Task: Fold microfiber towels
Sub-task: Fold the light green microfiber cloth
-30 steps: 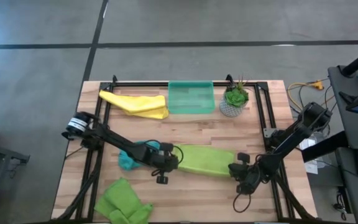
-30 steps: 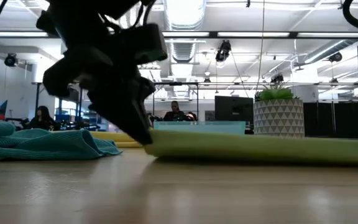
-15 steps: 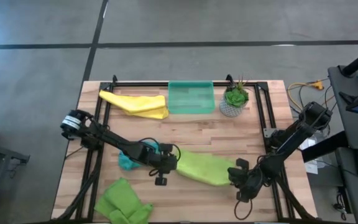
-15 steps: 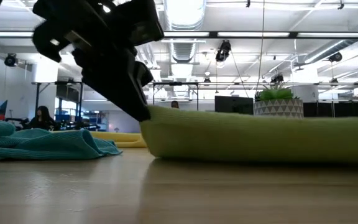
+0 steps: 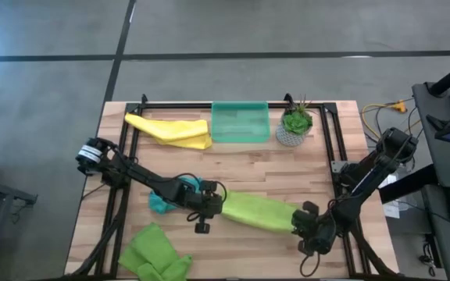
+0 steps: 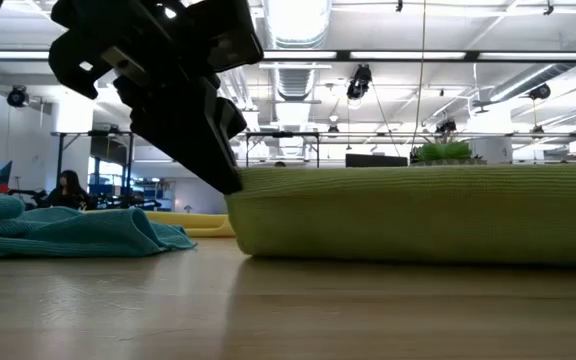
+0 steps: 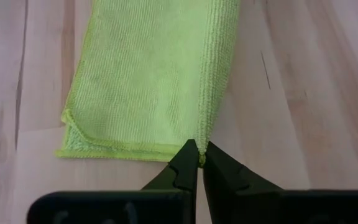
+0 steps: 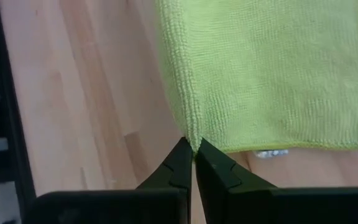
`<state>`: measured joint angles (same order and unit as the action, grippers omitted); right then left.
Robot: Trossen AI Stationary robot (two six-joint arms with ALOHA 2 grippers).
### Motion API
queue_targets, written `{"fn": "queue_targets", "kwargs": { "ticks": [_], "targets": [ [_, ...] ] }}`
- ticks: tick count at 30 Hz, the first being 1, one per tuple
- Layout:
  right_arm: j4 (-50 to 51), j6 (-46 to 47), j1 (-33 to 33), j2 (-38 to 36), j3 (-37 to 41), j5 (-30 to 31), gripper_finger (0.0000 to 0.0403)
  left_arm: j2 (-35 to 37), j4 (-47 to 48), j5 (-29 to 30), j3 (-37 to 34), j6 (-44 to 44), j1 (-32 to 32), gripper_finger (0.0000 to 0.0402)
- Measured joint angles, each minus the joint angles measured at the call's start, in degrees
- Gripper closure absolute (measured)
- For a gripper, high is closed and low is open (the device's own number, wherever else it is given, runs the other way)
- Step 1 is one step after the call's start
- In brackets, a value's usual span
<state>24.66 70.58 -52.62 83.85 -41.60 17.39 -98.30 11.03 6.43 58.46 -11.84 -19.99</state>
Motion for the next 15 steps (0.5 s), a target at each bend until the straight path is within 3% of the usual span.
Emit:
{"fn": "queue_targets", "kwargs": {
  "ticks": [7, 15],
  "targets": [
    [2.26, 3.36, 0.0, -0.48, 0.07, 1.05, 0.0394, -0.01, -0.09, 3.3, 0.0, -1.27, 0.07, 0.0401],
    [4.27, 6.43, -0.3, -2.86, 0.09, 6.73, 0.0394, 0.0, -0.07, 4.71, -0.09, -2.84, 0.15, 0.0401]
  ]
}}
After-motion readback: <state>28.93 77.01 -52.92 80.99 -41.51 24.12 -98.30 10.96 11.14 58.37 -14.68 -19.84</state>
